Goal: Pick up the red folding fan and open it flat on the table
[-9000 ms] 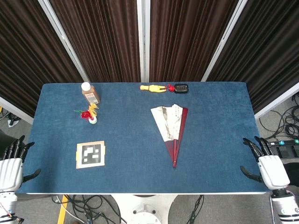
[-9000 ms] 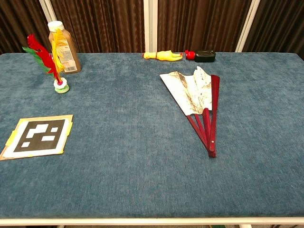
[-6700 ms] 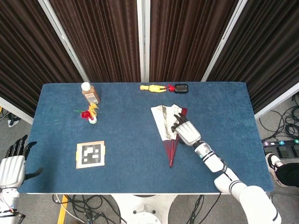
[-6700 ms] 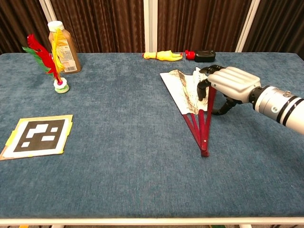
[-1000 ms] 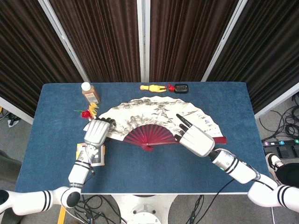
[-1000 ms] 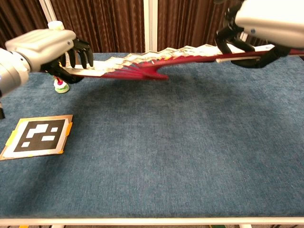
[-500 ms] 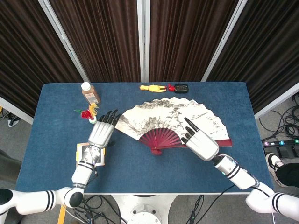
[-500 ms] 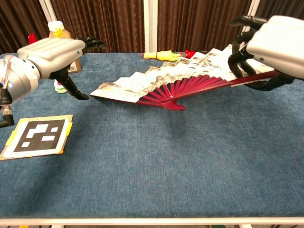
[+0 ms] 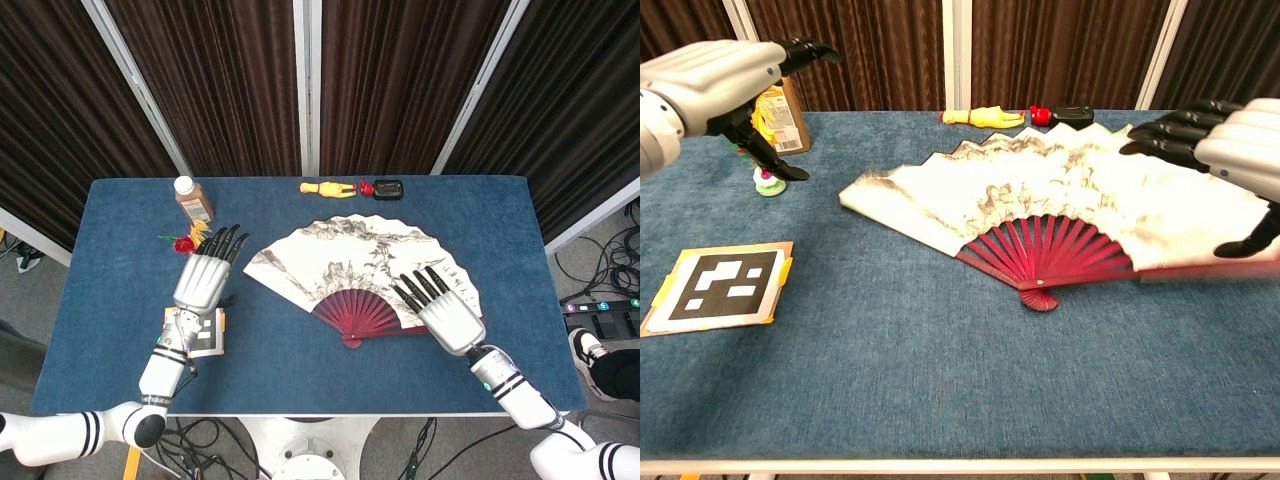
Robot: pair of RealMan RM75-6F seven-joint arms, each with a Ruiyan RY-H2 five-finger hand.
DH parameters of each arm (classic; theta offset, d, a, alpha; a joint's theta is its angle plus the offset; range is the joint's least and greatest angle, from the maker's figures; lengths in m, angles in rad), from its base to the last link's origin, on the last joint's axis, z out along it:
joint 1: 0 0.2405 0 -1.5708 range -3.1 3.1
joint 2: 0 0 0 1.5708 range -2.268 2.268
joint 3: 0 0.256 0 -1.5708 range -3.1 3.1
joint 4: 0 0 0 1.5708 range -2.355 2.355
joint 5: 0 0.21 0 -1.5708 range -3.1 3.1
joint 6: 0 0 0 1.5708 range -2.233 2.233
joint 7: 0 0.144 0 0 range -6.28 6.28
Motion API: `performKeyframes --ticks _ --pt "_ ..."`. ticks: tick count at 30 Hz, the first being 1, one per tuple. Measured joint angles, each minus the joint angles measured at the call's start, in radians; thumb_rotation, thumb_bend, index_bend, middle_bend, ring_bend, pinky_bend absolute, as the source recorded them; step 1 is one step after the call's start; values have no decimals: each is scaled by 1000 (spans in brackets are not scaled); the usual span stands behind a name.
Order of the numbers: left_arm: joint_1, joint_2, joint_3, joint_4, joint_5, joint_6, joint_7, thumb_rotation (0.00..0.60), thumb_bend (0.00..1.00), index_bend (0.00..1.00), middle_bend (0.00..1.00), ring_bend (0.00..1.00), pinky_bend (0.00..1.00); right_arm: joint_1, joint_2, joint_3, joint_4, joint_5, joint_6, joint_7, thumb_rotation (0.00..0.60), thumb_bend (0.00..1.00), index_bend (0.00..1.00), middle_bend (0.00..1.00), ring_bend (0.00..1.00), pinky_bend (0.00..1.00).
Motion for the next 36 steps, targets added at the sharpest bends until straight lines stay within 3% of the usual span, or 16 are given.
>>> performKeyframes --ticks 7,9,12,15,23,29,36 --pt "35 69 -1 -55 14 11 -71 600 0 84 99 47 204 1 82 -3 -80 51 -75 64 600 0 0 2 0 0" --pt "54 105 0 -75 21 21 -100 600 0 85 103 47 204 -5 116 1 -104 66 -75 94 600 5 0 77 2 0" --pt "91 157 5 -91 39 44 -153 600 0 90 113 48 204 -24 145 10 -120 80 -40 119 600 150 6 214 35 43" --pt "132 200 19 -89 66 68 -221 600 0 95 119 48 197 -48 180 21 -128 102 -11 177 600 267 31 207 15 16" --pt "300 298 77 -10 105 163 -427 600 0 100 119 48 185 -153 264 39 -102 141 90 421 600 266 1 164 0 0" --pt "423 356 144 38 147 228 -541 600 0 109 119 48 174 -245 302 17 -66 90 179 601 600 266 0 169 0 0" --pt "523 379 223 1 247 305 -557 600 0 114 119 48 172 -361 294 -8 -49 37 332 583 600 265 0 185 0 0"
